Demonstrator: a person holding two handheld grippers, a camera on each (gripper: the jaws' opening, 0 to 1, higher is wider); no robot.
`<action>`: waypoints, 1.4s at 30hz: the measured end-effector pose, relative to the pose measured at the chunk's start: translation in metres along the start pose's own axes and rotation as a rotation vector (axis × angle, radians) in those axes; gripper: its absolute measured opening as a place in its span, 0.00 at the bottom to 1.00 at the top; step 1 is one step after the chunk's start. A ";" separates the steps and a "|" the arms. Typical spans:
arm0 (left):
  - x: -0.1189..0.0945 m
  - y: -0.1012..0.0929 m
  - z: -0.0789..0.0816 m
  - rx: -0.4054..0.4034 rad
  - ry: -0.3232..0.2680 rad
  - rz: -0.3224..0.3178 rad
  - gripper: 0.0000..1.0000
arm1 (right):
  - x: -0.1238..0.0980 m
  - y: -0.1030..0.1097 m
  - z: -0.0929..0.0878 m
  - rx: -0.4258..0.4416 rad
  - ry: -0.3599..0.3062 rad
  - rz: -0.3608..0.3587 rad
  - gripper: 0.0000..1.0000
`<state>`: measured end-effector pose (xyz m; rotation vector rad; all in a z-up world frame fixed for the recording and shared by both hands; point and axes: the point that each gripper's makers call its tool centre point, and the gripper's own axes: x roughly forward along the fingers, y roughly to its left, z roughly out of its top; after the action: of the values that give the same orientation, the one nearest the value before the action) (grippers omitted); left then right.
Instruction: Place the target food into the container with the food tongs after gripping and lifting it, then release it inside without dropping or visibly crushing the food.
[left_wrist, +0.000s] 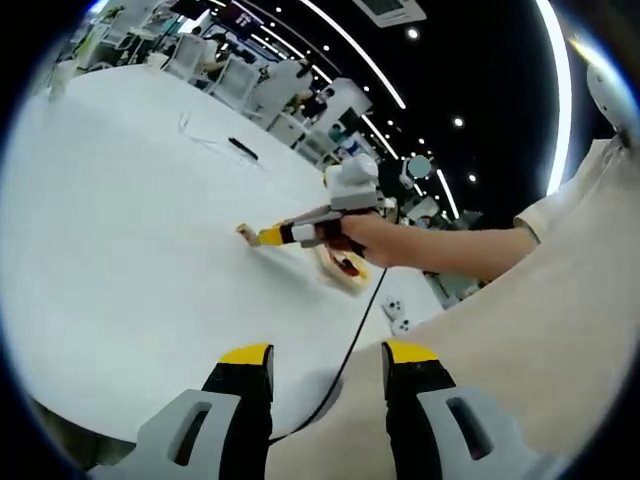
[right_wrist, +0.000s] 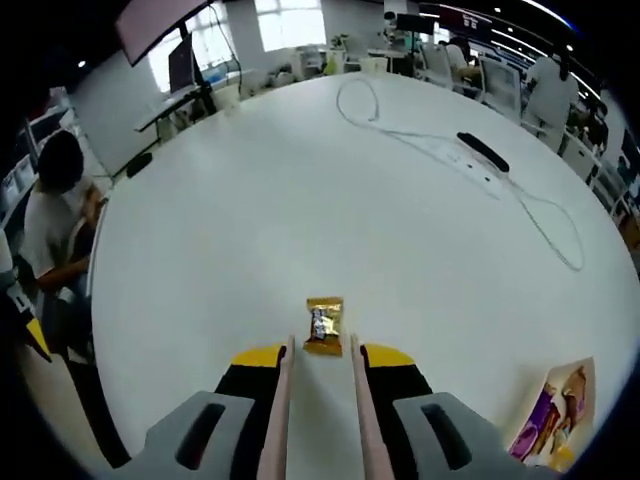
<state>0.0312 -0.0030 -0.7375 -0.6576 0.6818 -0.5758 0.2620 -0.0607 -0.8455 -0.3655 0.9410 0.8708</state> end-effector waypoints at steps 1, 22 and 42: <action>0.000 0.000 0.000 -0.001 0.000 0.001 0.43 | 0.000 0.000 0.000 -0.001 -0.001 0.001 0.29; 0.002 0.004 0.001 -0.016 -0.002 0.005 0.43 | 0.006 -0.001 0.007 -0.010 -0.009 0.012 0.28; 0.003 0.004 0.001 -0.023 0.000 0.007 0.42 | 0.008 -0.001 0.006 -0.017 -0.009 0.006 0.27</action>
<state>0.0345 -0.0021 -0.7408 -0.6769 0.6914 -0.5620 0.2683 -0.0536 -0.8484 -0.3736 0.9275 0.8857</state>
